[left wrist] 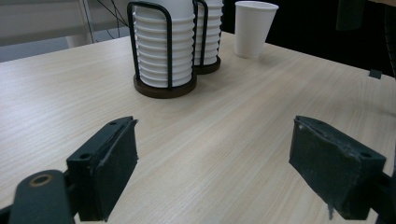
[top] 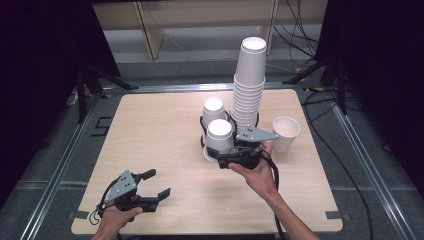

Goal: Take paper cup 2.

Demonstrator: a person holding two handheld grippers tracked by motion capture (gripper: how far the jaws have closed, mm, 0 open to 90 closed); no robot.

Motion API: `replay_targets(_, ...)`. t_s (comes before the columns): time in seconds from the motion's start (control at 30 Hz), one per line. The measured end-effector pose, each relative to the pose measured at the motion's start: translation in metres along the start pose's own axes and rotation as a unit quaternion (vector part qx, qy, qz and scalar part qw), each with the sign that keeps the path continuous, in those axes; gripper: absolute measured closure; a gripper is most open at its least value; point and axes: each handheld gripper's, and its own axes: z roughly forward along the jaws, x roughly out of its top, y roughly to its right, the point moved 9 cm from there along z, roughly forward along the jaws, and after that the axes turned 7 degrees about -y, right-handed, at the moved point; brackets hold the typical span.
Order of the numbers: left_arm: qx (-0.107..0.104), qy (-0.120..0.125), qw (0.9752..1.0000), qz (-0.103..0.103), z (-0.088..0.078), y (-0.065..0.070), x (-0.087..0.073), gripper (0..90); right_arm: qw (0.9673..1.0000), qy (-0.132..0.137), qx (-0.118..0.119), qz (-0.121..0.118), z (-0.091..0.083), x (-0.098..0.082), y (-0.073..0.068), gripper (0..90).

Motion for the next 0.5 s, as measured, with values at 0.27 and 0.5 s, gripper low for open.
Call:
replay_targets(0.27,0.003,-0.019,0.9998,0.008,0.002,0.002,-0.004,14.7,0.9994,-0.006,0.033,-0.005,0.019,-0.013,-0.018,15.8)
replay_targets(0.5,-0.001,-0.011,0.9999,0.006,0.005,0.004,-0.003,14.7,0.9986,0.0,0.048,-0.02,0.03,-0.016,-0.027,15.9)
